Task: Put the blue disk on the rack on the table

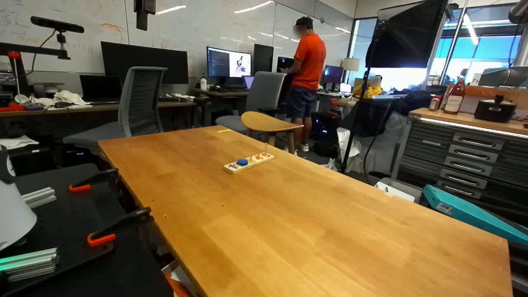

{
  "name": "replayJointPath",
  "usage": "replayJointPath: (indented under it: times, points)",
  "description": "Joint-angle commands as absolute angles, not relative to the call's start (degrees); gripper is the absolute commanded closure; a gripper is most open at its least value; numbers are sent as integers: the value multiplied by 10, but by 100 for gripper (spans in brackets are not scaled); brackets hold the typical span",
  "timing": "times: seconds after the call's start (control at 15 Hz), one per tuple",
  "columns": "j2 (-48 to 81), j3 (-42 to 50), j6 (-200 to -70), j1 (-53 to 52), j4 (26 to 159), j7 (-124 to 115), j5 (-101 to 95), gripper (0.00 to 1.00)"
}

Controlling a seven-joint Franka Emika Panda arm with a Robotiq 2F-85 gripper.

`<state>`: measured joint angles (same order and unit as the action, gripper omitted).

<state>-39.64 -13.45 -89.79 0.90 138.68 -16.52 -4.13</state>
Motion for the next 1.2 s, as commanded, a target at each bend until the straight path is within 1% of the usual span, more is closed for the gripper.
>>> replayJointPath:
  times: [0.0,0.27,0.33,0.6,0.87,0.93,1.0,1.13]
  points:
    - [-394,-125,-897,-4,1384,-172,-47,0]
    - [-395,-125,-897,-4,1380,-172,-47,0]
    - [-391,-132,-917,-6,1386,-169,-61,0]
    - [-315,-71,-1035,21,1374,-143,-47,0]
    - [-198,4,-1157,23,1357,-98,7,0]
    - [-167,13,-1160,22,1353,-86,19,0]
    - [-233,-5,-1143,24,1383,-110,-6,0]
    - [-203,3,-1150,26,1382,-105,-5,0]
